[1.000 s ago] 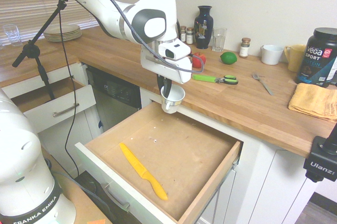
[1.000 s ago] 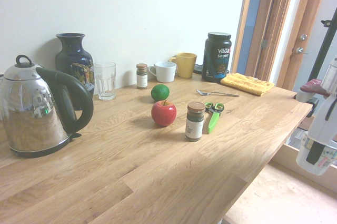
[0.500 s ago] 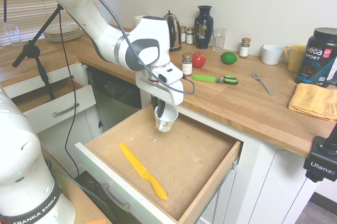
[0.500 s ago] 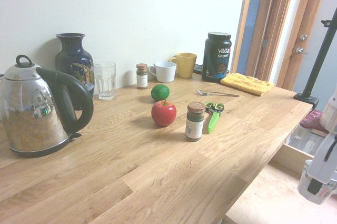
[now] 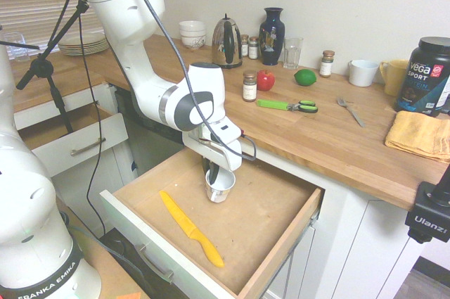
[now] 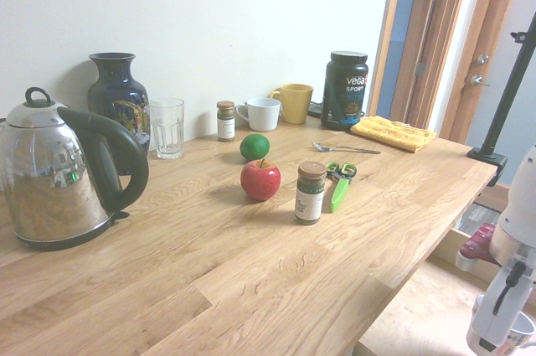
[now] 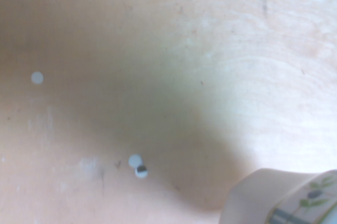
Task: Put mug in the drawer
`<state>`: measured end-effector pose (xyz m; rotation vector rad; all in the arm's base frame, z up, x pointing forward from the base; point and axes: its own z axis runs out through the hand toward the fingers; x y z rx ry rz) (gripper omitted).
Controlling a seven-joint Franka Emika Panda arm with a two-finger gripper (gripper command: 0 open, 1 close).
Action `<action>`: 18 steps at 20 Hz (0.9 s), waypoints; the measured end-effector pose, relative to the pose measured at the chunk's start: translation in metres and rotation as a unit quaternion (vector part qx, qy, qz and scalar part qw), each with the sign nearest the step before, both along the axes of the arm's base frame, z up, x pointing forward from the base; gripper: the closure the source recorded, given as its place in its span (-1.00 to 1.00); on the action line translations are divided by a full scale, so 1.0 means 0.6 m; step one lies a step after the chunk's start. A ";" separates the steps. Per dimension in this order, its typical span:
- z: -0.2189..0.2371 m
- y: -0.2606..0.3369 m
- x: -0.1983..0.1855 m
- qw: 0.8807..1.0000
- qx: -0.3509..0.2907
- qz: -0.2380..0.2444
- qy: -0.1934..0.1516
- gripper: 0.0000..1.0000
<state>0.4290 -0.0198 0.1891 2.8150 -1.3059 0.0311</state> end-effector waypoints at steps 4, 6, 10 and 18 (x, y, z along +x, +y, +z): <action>-0.026 0.005 0.003 1.000 -0.003 0.001 0.003 1.00; -0.038 0.010 0.001 1.000 -0.005 0.001 0.007 1.00; -0.043 0.011 0.003 1.000 -0.006 -0.004 0.008 -1.00; -0.042 0.011 0.005 1.000 -0.004 -0.009 0.007 -1.00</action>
